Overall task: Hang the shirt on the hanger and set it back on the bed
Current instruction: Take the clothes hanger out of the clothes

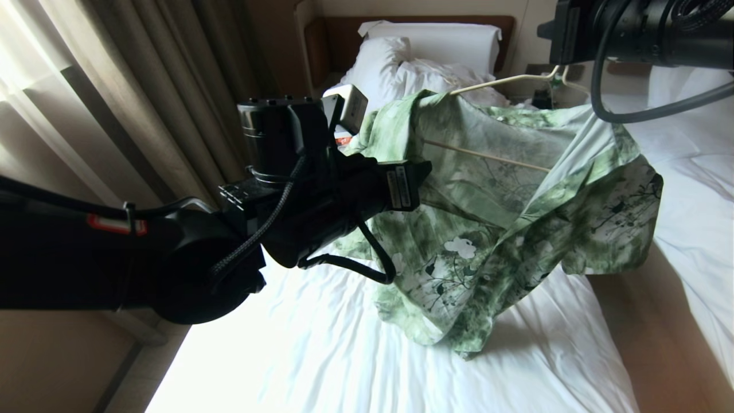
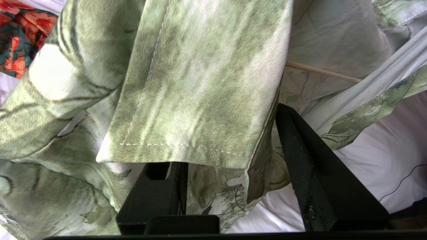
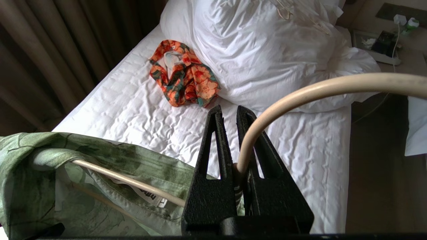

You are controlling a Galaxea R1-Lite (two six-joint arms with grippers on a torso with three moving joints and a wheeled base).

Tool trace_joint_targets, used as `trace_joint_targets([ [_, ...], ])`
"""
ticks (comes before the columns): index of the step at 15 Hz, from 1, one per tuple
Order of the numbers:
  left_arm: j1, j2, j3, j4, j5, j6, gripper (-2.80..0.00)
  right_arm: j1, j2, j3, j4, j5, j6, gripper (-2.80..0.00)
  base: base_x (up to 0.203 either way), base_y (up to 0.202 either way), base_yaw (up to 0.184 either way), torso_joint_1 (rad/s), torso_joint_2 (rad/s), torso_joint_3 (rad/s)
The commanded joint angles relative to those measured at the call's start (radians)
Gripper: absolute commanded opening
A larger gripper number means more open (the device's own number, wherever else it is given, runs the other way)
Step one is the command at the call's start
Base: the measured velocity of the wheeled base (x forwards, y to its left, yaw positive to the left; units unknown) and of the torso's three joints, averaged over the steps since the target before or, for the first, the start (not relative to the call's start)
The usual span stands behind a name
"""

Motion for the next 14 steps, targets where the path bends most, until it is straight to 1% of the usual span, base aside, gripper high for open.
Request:
trace_joint_targets([
  [1,-0.004,-0.009,-0.005,-0.003,0.004,-0.001,-2.8,0.001,0.006,0.005,0.001,-0.002,-0.002,-2.8,0.0,0.0,0.0,0.0,0.0,0.0],
  [3,-0.005,-0.014,-0.004,-0.001,0.011,0.001,-2.8,0.001,-0.008,0.007,0.001,-0.002,-0.003,-2.8,0.0,0.0,0.0,0.0,0.0,0.0],
  [4,-0.002,-0.032,-0.002,0.007,0.015,0.012,-2.8,0.001,-0.015,0.009,0.001,-0.002,-0.006,-2.8,0.0,0.0,0.0,0.0,0.0,0.0],
  [6,0.005,-0.078,0.0,0.037,0.021,0.042,-2.8,0.001,-0.019,0.008,0.0,-0.005,-0.015,-2.8,0.0,0.0,0.0,0.0,0.0,0.0],
  [8,0.01,-0.137,-0.017,0.083,0.03,0.054,-2.8,0.001,-0.024,0.008,0.001,-0.005,-0.031,-2.8,0.0,0.0,0.0,0.0,0.0,0.0],
  [11,0.041,-0.197,-0.114,0.203,0.032,0.079,-2.8,0.009,-0.029,0.01,0.002,-0.005,-0.039,-2.8,0.0,0.0,0.0,0.0,0.0,0.0],
  [14,0.045,-0.215,-0.21,0.318,0.032,0.09,-2.8,0.03,-0.042,0.017,0.008,-0.005,-0.044,-2.8,0.0,0.0,0.0,0.0,0.0,0.0],
])
